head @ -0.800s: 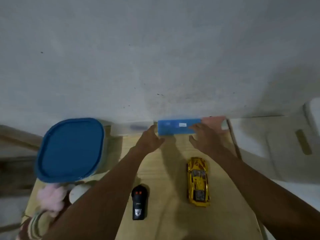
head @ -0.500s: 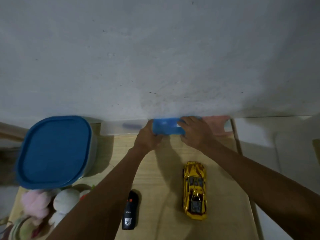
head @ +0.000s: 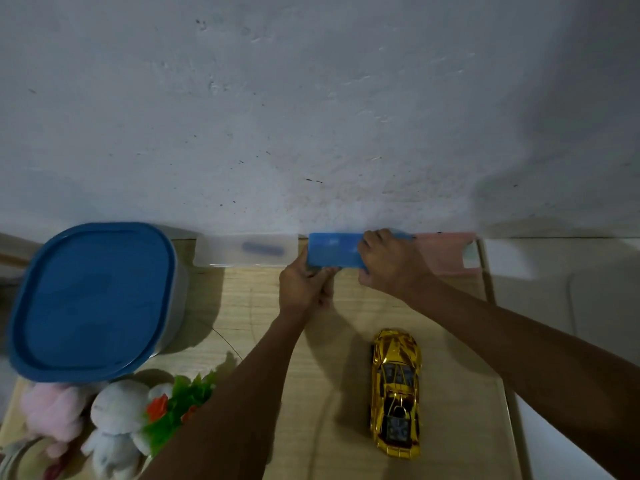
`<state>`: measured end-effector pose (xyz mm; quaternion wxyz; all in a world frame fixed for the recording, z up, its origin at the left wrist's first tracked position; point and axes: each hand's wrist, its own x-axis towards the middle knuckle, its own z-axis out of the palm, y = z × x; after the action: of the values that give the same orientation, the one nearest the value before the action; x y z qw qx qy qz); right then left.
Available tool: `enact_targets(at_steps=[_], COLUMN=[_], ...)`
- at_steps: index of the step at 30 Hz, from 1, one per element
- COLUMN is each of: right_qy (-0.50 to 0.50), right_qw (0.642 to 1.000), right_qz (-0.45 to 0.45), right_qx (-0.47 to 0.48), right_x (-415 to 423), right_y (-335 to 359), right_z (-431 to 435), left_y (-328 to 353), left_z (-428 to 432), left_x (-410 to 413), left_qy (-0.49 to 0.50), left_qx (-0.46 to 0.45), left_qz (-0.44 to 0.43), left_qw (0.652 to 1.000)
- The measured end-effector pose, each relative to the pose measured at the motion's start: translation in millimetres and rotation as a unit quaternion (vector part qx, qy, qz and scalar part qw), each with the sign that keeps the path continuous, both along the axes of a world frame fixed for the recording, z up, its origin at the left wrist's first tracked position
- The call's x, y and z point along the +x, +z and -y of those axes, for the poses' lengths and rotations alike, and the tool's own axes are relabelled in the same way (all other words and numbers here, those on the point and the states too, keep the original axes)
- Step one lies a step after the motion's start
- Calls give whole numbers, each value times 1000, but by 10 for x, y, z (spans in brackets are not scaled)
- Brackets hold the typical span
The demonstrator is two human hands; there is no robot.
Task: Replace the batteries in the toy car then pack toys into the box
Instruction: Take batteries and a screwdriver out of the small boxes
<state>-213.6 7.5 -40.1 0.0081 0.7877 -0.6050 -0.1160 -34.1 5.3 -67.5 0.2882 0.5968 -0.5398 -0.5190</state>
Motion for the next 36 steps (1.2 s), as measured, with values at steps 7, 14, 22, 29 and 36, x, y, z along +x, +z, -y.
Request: enact_targets(at_steps=[7, 14, 22, 29, 36], right_qy=[17, 18, 16, -17, -227], right_qw=[1000, 1000, 998, 948, 877], right_qz=[-11, -4, 21, 236, 342], right_qx=[-10, -13, 51, -214, -251], right_x=[42, 18, -75, -311, -177], right_y=[30, 109, 303, 263, 115], right_z=[27, 70, 150, 67, -120], left_y=[-2, -8, -8, -2, -26], left_z=[-29, -48, -76, -90, -44], left_x=[-14, -5, -8, 9, 0], left_qy=[14, 11, 22, 10, 5], left_qx=[-1, 2, -2, -18, -21], left_qz=[-13, -17, -21, 5, 62], left_qw=[1000, 1000, 1000, 1000, 998])
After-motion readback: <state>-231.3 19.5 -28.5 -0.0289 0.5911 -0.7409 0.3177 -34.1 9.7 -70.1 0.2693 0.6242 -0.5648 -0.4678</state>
